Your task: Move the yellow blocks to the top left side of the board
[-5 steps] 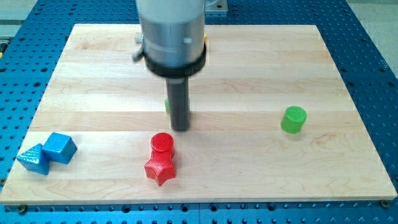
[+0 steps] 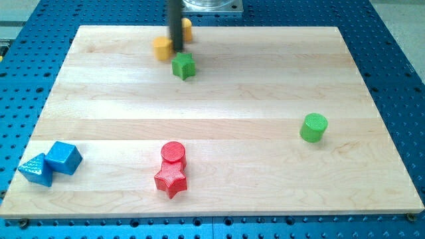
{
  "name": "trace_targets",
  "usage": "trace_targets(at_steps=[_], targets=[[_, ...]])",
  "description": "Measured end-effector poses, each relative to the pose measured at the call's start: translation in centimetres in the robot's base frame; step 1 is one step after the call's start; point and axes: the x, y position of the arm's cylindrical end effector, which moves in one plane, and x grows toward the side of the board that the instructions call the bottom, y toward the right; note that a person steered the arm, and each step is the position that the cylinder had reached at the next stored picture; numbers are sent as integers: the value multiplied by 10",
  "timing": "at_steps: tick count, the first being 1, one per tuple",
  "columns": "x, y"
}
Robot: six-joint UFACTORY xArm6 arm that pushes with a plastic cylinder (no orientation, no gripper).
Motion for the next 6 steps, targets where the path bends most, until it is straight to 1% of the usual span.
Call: trace_targets(at_steps=[1,2,3,4,5,6], targets=[[-5,84],[-70,139],[-76,88],[-44,-5],[23,-40],[-22,21]])
